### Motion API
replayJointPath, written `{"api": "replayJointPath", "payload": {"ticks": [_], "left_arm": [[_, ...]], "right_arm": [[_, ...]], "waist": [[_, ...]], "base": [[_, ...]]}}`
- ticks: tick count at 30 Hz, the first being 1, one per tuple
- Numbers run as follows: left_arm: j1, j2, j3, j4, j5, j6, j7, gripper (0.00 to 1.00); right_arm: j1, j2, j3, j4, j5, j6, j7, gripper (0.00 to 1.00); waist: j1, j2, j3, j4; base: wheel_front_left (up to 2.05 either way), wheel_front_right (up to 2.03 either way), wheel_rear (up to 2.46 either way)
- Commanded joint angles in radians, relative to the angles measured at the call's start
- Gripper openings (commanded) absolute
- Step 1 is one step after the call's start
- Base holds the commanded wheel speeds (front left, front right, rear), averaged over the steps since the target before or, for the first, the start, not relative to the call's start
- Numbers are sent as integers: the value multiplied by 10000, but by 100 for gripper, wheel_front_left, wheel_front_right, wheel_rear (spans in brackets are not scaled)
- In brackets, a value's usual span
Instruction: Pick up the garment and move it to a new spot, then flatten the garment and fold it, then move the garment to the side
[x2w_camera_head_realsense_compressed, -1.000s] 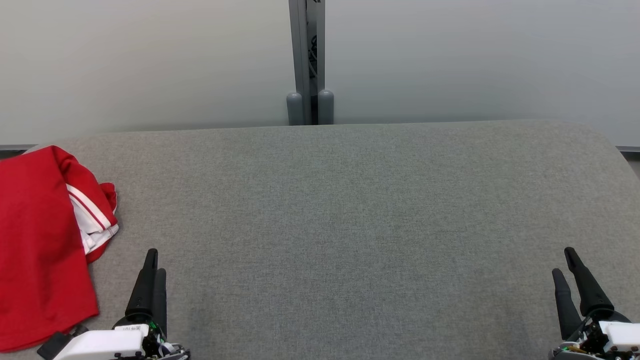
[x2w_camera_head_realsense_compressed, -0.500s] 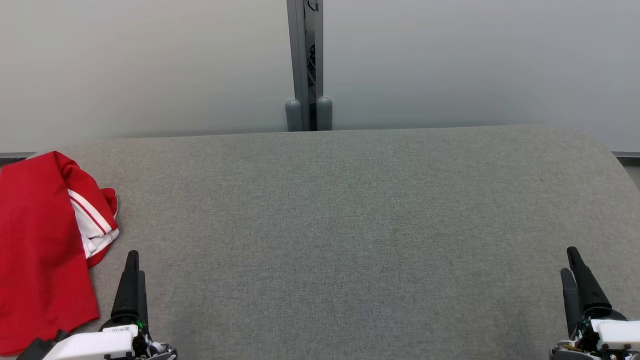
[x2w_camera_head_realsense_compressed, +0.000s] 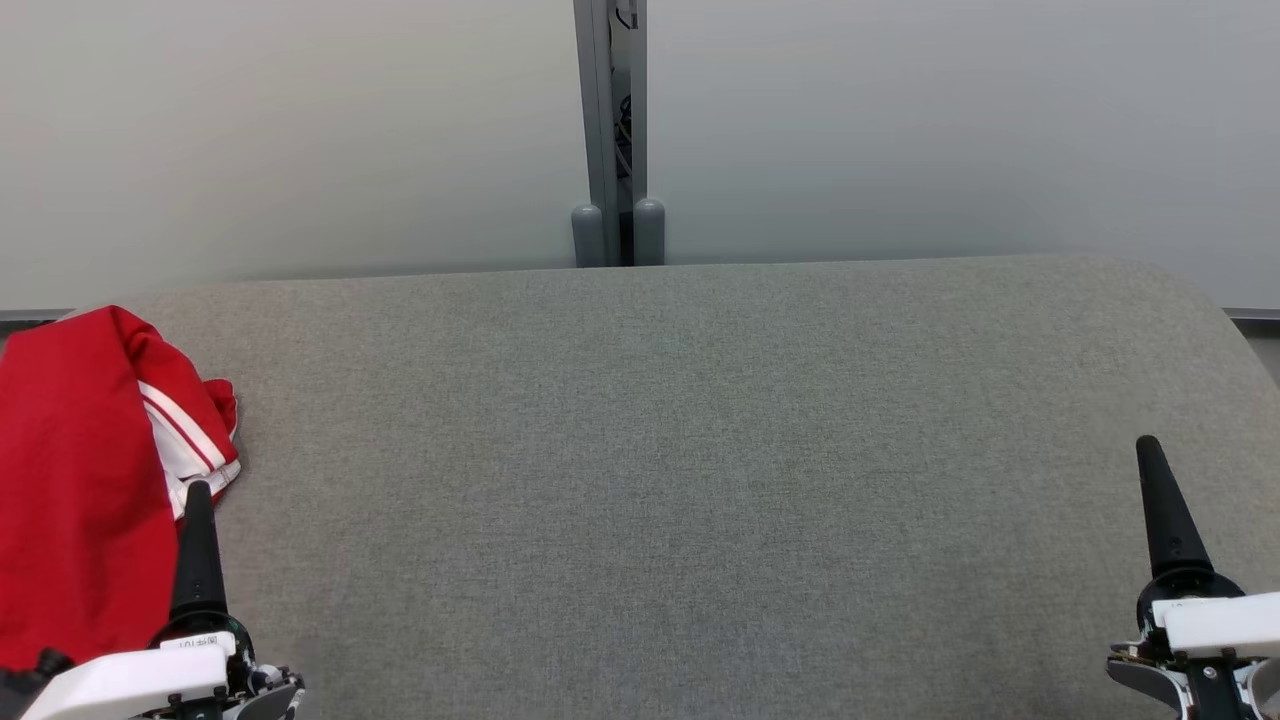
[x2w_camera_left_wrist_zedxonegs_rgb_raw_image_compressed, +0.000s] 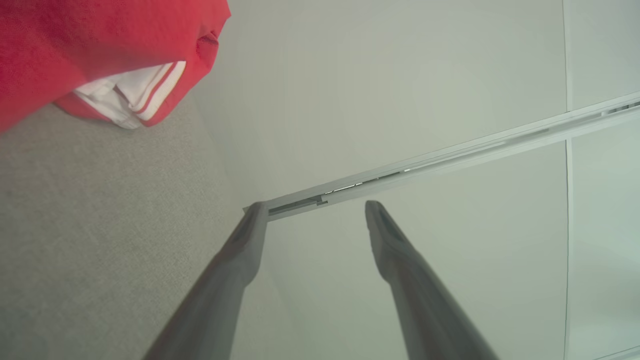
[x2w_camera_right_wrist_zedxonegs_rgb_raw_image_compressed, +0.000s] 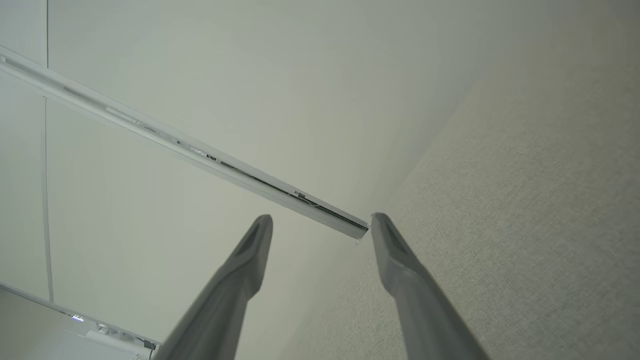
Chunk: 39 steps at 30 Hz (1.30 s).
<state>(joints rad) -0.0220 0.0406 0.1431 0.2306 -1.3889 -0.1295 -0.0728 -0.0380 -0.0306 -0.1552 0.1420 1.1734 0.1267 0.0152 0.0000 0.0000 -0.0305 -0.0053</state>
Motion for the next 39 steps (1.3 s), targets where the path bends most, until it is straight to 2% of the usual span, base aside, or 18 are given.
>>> {"api": "replayJointPath", "payload": {"ticks": [1,16,24,30,39], "left_arm": [[-338,54,211,-262,407,-7,-109,100],[-420,68,774,-1156,2393,78,-498,100],[-336,75,716,-1886,3717,629,-696,100],[-65,81,122,-2528,4887,948,-839,100],[307,81,-839,-3033,6889,1866,-1038,100]], "right_arm": [[-356,-99,109,-400,-712,39,-169,100],[-767,-367,1256,-1516,-4250,44,-745,100],[-792,-511,1704,-1928,-6000,46,-1033,100],[-698,-653,2079,-2125,-7026,46,-1239,100],[-436,-516,2131,-2014,-8112,48,-1531,100]], "waist": [[0,0,-9,11],[0,0,-170,117],[0,0,-245,166],[0,0,-266,219],[0,0,-357,344]], "base": [[0,0,0],[0,0,0],[0,0,0],[0,0,0],[0,0,0]]}}
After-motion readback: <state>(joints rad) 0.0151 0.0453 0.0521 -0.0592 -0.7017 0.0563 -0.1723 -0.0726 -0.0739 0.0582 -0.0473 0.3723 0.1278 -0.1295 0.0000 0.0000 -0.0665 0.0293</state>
